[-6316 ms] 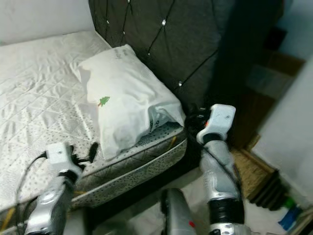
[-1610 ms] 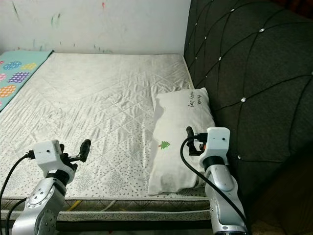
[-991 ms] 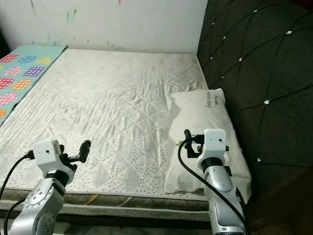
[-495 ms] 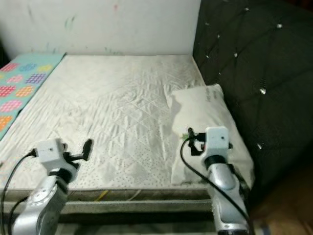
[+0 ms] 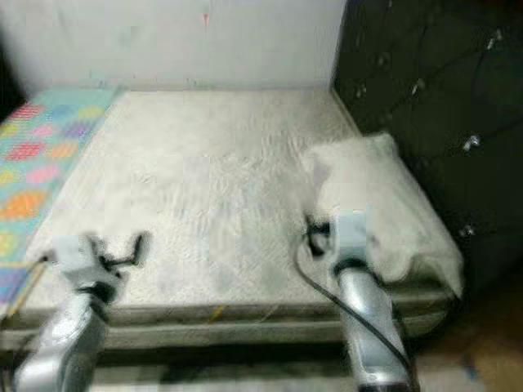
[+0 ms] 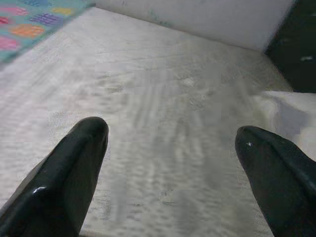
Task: Clean up the room
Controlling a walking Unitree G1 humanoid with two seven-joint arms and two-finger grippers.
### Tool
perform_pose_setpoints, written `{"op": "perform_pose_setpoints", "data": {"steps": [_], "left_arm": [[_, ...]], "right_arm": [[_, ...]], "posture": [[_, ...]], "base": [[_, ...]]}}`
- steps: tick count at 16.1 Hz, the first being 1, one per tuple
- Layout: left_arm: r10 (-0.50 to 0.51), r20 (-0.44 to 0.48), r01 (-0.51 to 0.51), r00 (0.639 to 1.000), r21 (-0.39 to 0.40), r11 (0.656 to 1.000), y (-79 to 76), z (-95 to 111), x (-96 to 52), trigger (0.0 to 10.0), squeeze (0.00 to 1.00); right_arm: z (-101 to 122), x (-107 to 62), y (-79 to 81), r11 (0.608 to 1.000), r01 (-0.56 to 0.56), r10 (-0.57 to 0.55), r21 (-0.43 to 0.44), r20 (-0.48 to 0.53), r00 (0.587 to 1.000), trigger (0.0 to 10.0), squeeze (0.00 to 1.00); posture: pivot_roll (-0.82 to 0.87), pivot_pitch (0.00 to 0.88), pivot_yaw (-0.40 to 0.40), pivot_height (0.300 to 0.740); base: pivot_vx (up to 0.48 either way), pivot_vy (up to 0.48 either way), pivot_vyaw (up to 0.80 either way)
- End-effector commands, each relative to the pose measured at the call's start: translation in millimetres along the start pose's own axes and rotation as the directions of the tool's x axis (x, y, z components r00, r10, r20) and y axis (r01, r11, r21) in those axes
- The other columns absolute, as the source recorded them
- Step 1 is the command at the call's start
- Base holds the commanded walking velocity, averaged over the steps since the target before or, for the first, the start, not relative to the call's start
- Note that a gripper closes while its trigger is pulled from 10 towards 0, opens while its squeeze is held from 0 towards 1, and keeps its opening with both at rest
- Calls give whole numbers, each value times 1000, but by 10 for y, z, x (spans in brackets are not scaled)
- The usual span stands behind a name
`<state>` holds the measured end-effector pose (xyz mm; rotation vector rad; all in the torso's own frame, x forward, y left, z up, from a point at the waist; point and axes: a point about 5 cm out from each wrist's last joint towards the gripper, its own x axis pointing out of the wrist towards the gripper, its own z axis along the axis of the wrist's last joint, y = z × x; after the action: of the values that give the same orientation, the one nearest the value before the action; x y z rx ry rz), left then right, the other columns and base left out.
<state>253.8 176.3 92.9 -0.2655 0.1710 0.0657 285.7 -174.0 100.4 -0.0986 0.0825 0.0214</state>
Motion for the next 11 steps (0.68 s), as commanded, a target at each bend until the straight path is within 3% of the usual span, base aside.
{"op": "perform_pose_setpoints", "data": {"steps": [1,11], "left_arm": [[13,41,-13,999,14,1000,68,76,-16,10000,0],[-12,57,11,998,20,1000,41,90,0,10000,0]], "right_arm": [[73,22,33,1000,-14,14,9,27,1000,10000,0],[77,38,53,999,-35,35,10,30,999,10000,0]], "posture": [[-96,0,10,740],[-98,0,12,740]], "base": [[251,0,0],[399,0,0]]}}
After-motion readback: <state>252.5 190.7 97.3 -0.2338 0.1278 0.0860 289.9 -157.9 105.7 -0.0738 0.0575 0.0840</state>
